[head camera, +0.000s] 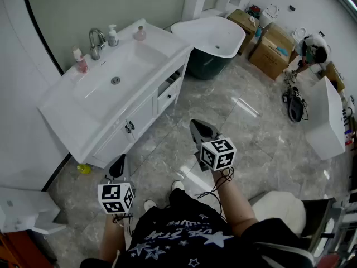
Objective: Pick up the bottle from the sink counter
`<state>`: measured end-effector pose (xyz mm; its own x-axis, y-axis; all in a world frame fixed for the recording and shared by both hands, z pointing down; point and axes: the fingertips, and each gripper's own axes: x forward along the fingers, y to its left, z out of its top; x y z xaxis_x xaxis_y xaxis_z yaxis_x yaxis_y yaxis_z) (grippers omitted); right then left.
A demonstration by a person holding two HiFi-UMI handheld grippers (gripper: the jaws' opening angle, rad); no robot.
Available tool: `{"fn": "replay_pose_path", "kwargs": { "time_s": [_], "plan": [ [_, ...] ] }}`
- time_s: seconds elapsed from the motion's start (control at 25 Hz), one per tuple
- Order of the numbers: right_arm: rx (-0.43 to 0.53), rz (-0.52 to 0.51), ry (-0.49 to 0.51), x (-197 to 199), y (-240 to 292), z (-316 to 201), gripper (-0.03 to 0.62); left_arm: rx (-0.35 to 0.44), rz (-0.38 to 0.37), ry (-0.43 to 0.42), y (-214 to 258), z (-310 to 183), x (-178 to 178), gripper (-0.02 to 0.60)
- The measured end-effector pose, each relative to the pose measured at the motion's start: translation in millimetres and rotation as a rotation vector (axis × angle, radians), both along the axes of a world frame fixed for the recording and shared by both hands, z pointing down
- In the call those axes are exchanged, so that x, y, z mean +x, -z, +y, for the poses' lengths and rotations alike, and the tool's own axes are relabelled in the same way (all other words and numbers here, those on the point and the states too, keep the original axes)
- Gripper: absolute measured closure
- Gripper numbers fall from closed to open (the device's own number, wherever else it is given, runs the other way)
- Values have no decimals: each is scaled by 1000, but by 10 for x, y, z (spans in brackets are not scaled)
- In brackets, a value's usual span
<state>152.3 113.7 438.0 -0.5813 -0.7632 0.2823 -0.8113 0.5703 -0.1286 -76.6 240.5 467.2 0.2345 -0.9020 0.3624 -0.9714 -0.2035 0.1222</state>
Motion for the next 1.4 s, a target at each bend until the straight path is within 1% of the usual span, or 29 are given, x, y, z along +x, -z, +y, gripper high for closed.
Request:
{"fn": "replay_pose_path", "kwargs": {
  "time_s": [0.2,0.36,0.48,0.56,0.72,0.76,0.8,0.84,1.08,1.24,1.4],
  "plan": [
    [16,-5,7,89,-16,-43,592,-1,-3,-19,-28,-89,209,561],
    [31,-16,20,290,12,-216,592,15,-24,-18,51,-230,433,561],
    [71,-14,61,390,98,-375,592,34,-37,4,152,-426,544,563],
    [98,-32,102,395,160,-455,592,45,-38,22,212,-546,604,561],
    [97,-86,126,440,192,-617,591,50,-40,34,279,-672,787,561],
    [88,-97,129,445,174,-646,577,44,-41,31,268,-680,822,561],
    [79,-105,135,441,151,-670,525,36,-41,29,244,-686,841,562],
    [70,-108,142,432,126,-692,487,28,-42,30,212,-693,845,561],
    [2,-115,176,358,12,-815,337,1,-30,62,144,-804,768,561],
    [-36,-96,174,324,-137,-1026,295,-16,-9,58,12,-1075,698,561],
    [-42,-79,151,285,-190,-1416,289,-14,9,46,-96,-1531,587,561]
  ]
}}
